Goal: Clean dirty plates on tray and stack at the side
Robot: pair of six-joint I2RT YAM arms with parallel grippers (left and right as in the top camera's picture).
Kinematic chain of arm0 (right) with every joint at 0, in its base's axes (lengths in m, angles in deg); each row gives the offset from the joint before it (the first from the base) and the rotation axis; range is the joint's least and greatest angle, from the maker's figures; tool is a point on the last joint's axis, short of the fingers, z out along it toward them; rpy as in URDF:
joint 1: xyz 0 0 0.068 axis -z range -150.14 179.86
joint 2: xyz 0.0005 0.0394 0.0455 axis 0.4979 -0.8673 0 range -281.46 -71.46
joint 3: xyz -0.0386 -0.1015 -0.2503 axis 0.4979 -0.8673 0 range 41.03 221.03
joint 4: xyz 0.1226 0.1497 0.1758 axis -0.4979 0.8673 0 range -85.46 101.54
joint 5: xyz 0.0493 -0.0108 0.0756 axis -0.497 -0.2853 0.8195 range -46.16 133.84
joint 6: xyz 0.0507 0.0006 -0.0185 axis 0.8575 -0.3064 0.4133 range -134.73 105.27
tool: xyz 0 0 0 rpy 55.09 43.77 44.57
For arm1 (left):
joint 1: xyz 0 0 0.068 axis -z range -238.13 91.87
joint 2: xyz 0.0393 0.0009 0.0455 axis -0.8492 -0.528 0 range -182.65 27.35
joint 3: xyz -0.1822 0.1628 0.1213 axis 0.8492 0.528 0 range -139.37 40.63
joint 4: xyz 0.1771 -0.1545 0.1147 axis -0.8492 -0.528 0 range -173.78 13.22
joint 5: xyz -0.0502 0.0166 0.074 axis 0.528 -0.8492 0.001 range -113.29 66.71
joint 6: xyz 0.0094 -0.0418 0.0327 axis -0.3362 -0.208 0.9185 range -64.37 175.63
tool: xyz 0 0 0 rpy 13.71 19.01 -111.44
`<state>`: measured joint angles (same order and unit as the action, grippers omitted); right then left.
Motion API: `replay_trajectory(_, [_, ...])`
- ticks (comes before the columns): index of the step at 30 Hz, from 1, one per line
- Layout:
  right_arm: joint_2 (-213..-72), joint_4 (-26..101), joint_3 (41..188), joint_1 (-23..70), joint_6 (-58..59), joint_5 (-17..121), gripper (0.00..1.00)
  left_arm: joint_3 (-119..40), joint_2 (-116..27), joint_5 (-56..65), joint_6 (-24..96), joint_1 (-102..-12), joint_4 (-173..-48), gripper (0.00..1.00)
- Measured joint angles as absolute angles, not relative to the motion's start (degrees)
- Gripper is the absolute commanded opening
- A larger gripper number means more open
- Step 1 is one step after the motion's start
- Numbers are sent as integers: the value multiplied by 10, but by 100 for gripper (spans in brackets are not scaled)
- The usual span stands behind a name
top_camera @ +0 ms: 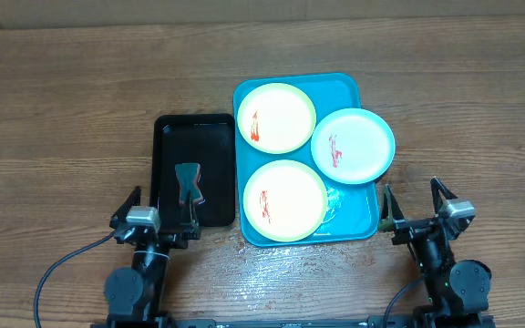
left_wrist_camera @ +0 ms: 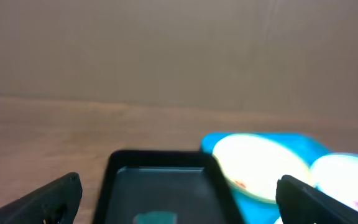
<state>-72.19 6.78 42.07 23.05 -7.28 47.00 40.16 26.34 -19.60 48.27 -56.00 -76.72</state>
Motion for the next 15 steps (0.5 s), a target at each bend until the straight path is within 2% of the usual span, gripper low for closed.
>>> replay_trajectory(3, [-722, 36, 422, 230, -72, 498, 100, 400, 263, -169, 460, -560, -730, 100])
replay_trajectory(6, [-724, 54, 434, 231, -73, 524, 100, 375, 263, -155, 450, -560, -748, 100])
replay_trajectory(10, [-759, 121, 508, 230, -73, 543, 100, 288, 238, -154, 446, -560, -832, 100])
replay_trajectory(15, [-876, 242, 677, 230, -73, 552, 100, 131, 130, -153, 439, -560, -964, 100])
